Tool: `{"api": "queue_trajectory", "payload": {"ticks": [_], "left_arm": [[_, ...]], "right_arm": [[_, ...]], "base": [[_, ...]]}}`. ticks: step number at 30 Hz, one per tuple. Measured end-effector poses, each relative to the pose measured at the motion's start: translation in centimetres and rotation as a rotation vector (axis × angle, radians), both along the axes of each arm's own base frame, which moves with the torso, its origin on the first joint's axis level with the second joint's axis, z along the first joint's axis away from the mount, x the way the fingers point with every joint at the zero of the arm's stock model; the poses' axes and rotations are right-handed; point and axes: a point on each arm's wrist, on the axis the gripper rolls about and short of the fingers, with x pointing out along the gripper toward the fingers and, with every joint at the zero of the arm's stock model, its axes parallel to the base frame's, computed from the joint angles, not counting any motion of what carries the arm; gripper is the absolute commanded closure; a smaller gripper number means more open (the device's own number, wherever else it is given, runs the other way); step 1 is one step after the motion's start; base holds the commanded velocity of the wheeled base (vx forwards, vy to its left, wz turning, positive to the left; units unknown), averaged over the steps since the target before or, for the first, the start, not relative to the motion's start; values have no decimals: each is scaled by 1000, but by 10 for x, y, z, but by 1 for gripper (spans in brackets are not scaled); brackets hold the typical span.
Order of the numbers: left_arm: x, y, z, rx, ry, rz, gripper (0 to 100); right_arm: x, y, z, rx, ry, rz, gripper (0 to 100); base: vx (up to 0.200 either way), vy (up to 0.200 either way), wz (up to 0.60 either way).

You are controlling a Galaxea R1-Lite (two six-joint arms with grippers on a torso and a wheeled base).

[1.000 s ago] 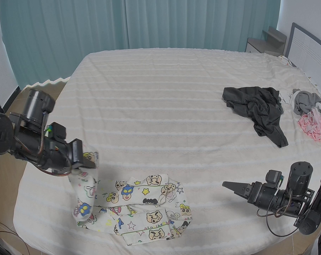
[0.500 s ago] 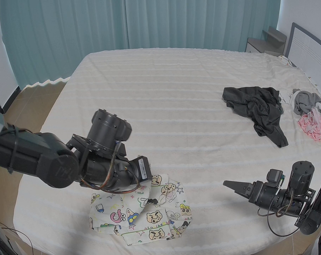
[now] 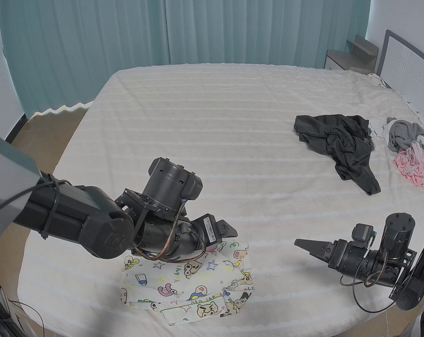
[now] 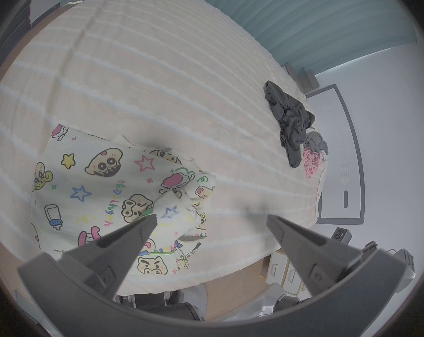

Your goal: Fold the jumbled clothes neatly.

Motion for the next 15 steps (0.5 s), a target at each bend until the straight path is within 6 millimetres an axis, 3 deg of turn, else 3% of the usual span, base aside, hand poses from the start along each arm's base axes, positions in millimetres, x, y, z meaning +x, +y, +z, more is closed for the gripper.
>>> {"api": "queue_trajectory", "payload": {"ticks": [6, 15], "left_arm": [[-2, 2, 5, -5, -5, 4, 0], [-22, 48, 11, -9, -1, 70, 0]], "right_arm": [[0, 0, 0, -1, 1, 1, 0], [-3, 3, -1, -5, 8, 20, 0]], "base": [[0, 0, 0], [0, 0, 0]]}}
